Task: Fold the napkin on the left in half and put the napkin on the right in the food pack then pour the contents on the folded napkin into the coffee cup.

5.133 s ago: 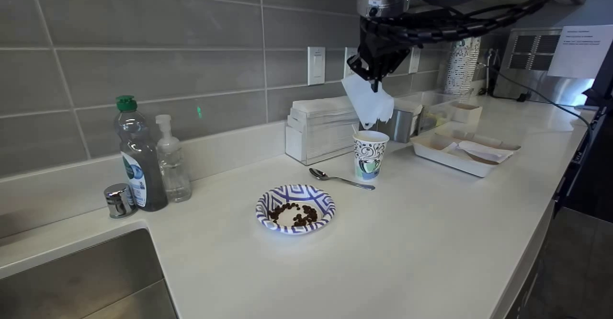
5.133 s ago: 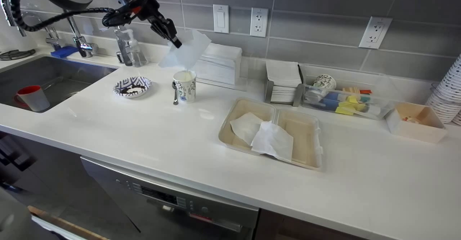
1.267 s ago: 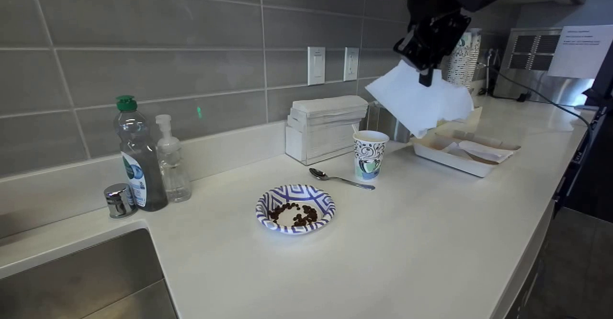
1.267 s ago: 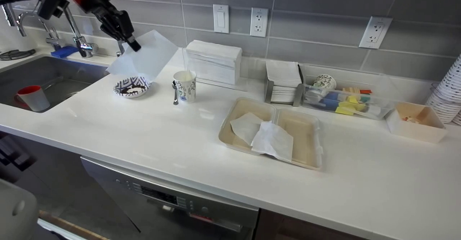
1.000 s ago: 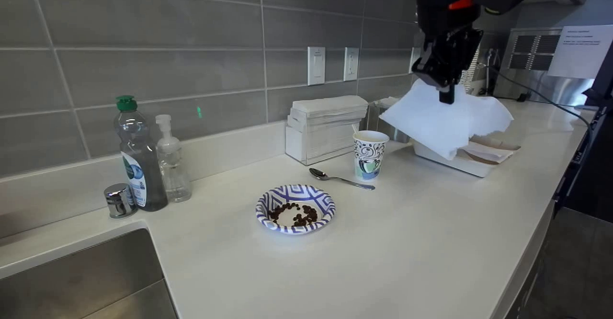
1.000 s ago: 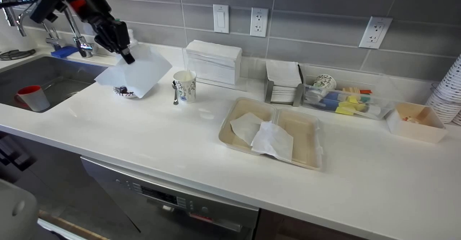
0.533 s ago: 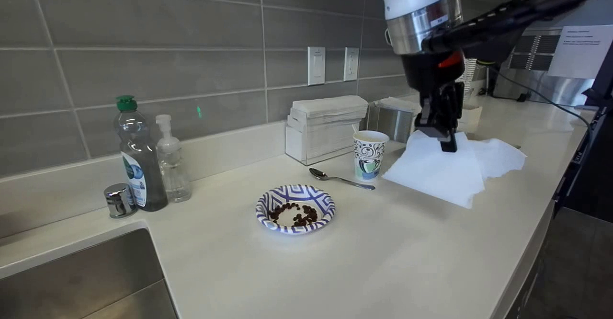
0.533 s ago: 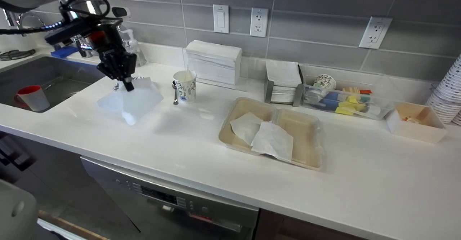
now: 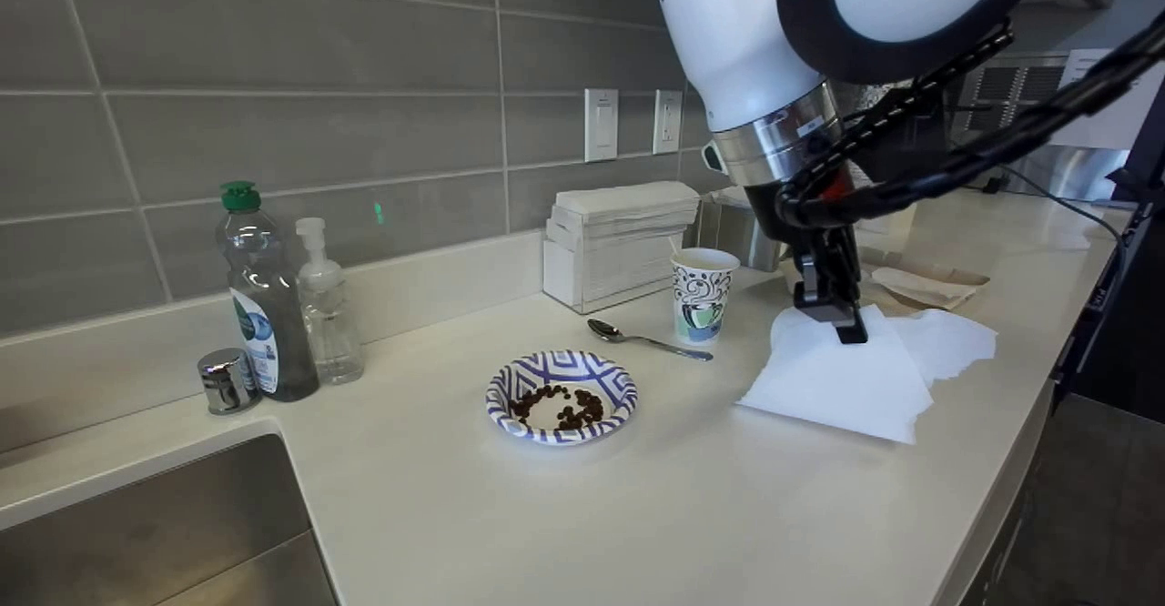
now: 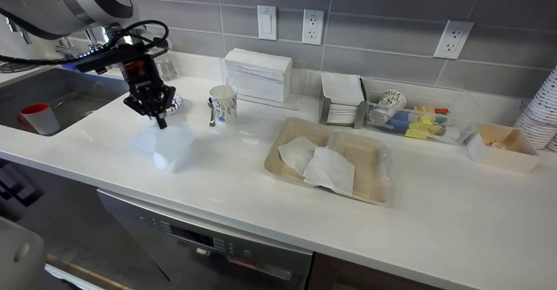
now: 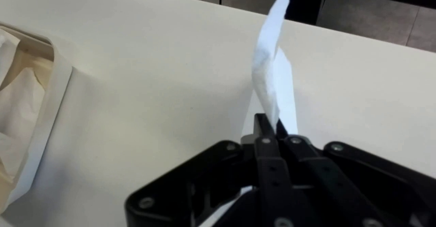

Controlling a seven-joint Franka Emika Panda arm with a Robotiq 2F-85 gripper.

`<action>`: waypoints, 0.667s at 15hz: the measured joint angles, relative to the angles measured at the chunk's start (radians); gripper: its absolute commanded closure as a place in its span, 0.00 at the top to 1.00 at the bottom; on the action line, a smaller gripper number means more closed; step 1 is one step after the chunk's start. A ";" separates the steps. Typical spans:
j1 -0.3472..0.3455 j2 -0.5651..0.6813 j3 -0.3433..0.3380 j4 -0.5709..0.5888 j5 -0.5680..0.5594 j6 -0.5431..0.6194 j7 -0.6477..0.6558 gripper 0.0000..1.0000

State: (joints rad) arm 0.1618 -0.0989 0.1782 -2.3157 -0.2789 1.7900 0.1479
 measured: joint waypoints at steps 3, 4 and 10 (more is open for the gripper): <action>0.000 -0.002 0.000 0.000 0.000 0.048 -0.020 0.00; 0.000 -0.004 -0.001 -0.001 0.000 0.079 -0.020 0.01; -0.003 -0.013 -0.009 -0.021 0.000 0.254 -0.018 0.00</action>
State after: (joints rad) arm 0.1591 -0.1115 0.1689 -2.3368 -0.2792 2.0438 0.1302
